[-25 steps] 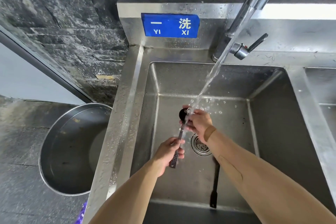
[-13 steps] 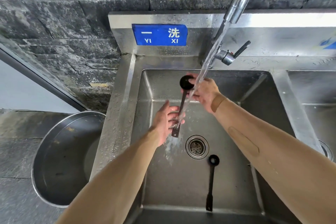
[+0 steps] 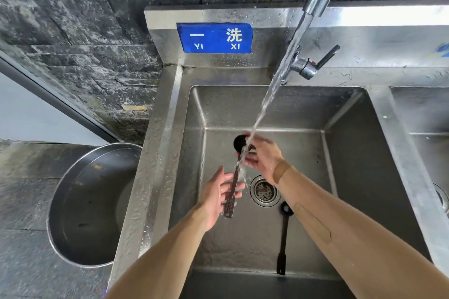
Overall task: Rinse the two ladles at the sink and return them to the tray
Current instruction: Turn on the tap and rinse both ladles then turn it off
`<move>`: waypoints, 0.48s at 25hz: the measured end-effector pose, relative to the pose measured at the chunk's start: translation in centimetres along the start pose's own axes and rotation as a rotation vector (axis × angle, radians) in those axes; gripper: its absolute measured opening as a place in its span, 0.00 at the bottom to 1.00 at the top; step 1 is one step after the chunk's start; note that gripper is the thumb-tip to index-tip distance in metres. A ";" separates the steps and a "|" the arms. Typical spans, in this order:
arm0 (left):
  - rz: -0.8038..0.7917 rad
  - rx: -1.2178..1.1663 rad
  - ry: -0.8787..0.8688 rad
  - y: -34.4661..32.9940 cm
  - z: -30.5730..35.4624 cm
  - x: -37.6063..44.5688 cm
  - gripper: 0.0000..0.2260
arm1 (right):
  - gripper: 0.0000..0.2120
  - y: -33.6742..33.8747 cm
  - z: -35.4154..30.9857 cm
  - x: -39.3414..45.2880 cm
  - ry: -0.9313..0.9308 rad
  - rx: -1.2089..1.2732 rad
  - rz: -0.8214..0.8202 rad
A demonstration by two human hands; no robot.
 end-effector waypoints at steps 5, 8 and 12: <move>-0.005 -0.044 0.118 2.0 -4.7 -0.7 0.20 | 0.15 -0.7 5.8 0.0 -0.166 0.023 -0.022; -0.044 -0.098 0.199 2.5 -6.7 -1.5 0.17 | 0.15 -1.4 8.6 -0.2 -0.275 0.091 -0.060; 0.066 -0.182 0.225 2.9 -7.7 -2.3 0.12 | 0.17 -2.2 10.5 -0.4 -0.363 0.140 -0.089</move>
Point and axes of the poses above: each hand's wrist, its own x-axis towards the middle knuckle, its own y-axis out of the back of the hand, z = x × y, the point moved 6 cm from there along x, towards the middle knuckle, and after that the axes turned 8 degrees about -x, right-handed, at the moved point
